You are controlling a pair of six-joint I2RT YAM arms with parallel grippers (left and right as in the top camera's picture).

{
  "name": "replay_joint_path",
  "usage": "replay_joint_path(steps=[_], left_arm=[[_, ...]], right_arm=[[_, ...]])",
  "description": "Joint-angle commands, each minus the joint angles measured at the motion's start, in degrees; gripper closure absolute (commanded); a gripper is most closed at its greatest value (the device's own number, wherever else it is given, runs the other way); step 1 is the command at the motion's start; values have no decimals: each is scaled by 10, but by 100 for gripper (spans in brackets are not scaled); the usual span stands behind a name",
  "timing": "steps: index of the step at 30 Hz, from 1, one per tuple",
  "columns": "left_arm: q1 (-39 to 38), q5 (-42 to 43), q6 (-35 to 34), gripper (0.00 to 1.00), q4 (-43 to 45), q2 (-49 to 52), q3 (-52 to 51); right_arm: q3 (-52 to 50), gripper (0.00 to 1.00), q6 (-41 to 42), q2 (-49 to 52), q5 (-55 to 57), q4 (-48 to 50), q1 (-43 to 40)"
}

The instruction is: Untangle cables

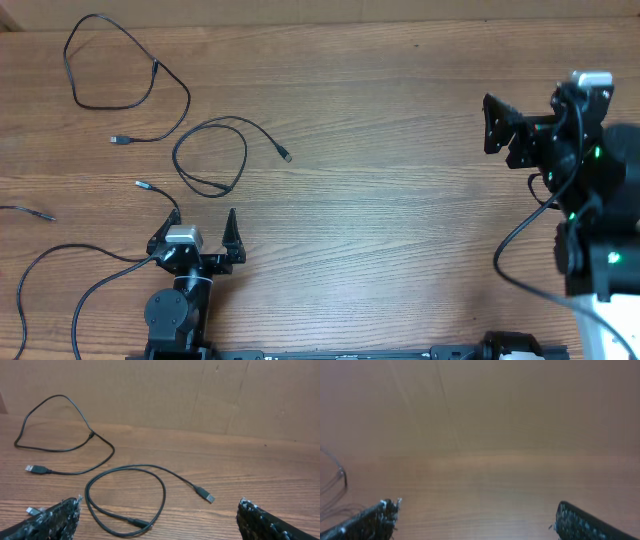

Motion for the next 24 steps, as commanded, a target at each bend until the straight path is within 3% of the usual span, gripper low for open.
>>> replay_joint_path(steps=[1,17,24], left_arm=[[7,7,7,0,0,-5,-2],[7,7,7,0,0,-5,-2],[7,7,7,0,0,-5,-2]], right_arm=[[-82,0,0,-52,-25,85,0],[-432,0,32,-258,-37,468,0],[-523,0,32,-321,-37,520,0]])
